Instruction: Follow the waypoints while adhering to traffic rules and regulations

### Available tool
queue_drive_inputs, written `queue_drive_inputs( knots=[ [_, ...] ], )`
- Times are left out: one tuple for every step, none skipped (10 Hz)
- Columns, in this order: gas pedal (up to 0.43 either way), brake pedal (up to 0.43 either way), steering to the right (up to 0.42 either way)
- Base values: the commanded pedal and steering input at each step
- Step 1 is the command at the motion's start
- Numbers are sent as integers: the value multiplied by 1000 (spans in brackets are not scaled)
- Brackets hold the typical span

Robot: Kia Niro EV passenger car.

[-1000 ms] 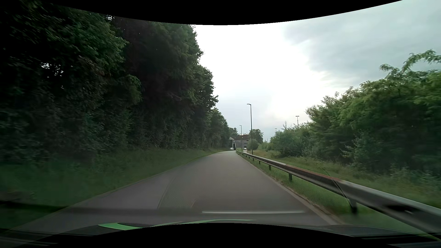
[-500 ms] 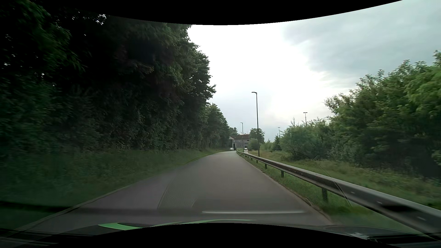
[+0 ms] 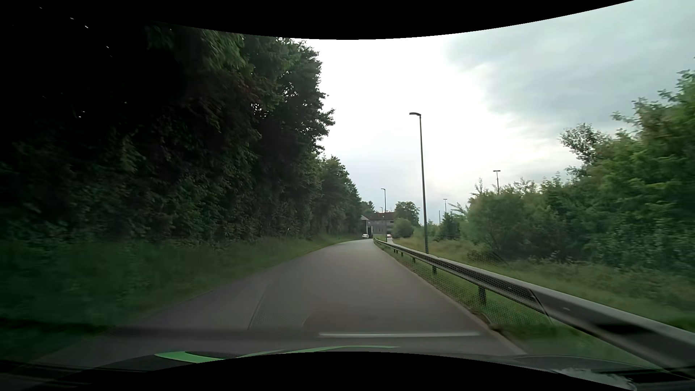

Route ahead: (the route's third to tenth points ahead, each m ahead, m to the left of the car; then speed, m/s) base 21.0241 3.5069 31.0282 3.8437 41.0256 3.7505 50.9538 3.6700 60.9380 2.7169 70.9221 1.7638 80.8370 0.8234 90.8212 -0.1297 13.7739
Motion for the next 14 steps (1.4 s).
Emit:
queue_drive_inputs(
  knots=[
    [87,0,-1],
    [87,0,-1],
    [87,0,-1],
    [87,0,-1],
    [87,0,-2],
    [87,0,-2],
    [87,0,-2],
    [87,0,-2],
    [87,0,-2],
    [87,0,-2],
    [87,0,-2],
    [87,0,-2],
    [87,0,-2],
    [87,0,-1]
  ],
)
